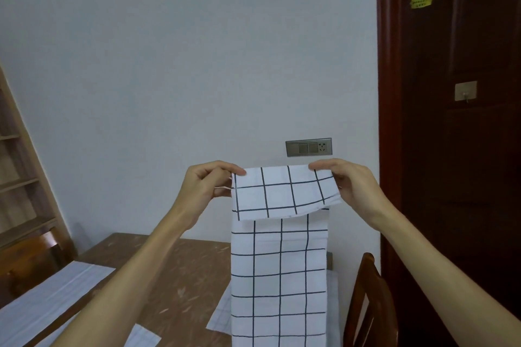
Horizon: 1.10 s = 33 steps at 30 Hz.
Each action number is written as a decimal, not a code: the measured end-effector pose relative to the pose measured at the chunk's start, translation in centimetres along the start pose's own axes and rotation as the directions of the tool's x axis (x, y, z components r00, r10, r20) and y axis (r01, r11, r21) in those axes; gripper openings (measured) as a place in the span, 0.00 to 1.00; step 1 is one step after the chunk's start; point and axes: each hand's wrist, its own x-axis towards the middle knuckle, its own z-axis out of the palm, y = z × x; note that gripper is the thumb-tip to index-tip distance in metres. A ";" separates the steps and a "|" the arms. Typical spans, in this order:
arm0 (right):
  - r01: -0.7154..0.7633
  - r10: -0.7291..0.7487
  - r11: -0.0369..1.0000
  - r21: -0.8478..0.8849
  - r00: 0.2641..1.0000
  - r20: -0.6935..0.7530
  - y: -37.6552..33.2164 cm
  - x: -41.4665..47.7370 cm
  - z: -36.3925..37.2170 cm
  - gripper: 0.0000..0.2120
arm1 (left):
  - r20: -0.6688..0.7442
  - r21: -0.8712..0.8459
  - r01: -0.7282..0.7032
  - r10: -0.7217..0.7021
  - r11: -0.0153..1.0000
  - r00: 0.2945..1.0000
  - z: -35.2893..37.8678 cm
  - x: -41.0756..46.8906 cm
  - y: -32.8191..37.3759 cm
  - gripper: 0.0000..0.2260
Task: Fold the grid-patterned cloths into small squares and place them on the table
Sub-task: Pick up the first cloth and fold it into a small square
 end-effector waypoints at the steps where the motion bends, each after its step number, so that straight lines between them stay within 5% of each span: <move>1: -0.004 0.004 1.000 0.009 1.000 -0.009 0.1 -0.1 0.1 0.16 | -0.026 -0.007 -0.008 0.007 1.000 1.000 0.1 0.0 0.0 0.13; 4: -0.038 0.036 0.997 -0.074 0.999 -0.028 0.9 -0.1 0.2 0.18 | -0.076 0.018 -0.035 0.036 0.999 0.996 0.3 -0.1 0.1 0.04; 7: -0.110 0.125 0.984 -0.141 0.986 0.106 1.3 -0.4 0.4 0.26 | -0.105 0.001 -0.044 0.044 0.999 0.993 0.4 0.0 0.3 0.09; 12: -0.075 0.088 0.983 -0.170 0.993 0.075 1.7 -0.7 1.1 0.14 | -0.088 -0.049 -0.018 0.013 0.999 0.996 0.3 0.0 0.1 0.17; 16: -0.033 0.034 0.994 -0.101 0.999 0.006 1.4 -0.5 1.5 0.13 | -0.009 -0.031 0.115 -0.115 0.993 0.993 0.7 -0.7 -0.5 0.15; 21: 0.007 -0.008 0.996 -0.090 1.000 -0.007 1.2 -0.4 1.2 0.12 | 0.108 0.088 0.079 -0.088 0.993 0.990 1.4 -1.7 -2.0 0.10; 27: -0.028 0.057 0.953 -0.303 0.994 0.088 1.2 -0.8 1.0 0.04 | 0.100 0.100 0.072 -0.082 0.992 0.992 1.4 -1.0 -1.8 0.09; 30: -0.027 0.072 0.928 -0.371 0.992 0.107 1.1 -1.0 1.4 0.17 | 0.118 0.091 0.091 -0.101 0.992 0.988 1.6 -0.9 -1.4 0.09; 33: -0.008 0.035 0.921 -0.391 0.997 0.063 1.3 -1.1 1.0 0.18 | 0.152 0.088 0.107 -0.120 0.990 0.981 1.6 -1.1 -1.2 0.10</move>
